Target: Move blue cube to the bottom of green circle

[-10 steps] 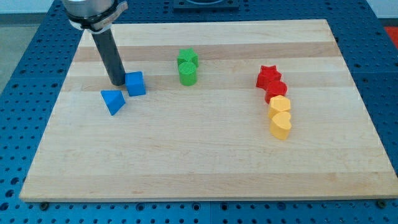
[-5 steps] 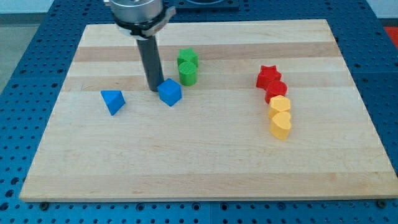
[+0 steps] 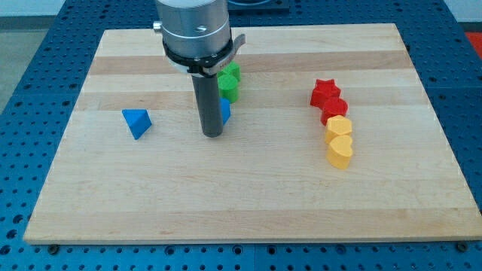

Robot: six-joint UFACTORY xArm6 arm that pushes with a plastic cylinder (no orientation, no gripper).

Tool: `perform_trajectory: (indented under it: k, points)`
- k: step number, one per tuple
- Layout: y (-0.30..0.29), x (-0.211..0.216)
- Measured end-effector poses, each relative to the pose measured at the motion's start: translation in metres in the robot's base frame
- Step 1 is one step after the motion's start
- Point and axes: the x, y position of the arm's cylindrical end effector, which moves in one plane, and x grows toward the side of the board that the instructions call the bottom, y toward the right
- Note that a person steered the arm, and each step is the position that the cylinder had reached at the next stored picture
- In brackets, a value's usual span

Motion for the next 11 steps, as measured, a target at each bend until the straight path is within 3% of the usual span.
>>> perform_trajectory:
  k: [5,7,9,11]
  points:
    - [0.015,-0.014]
    - [-0.019,-0.008]
    - [-0.037,-0.035]
    - [-0.014,-0.036]
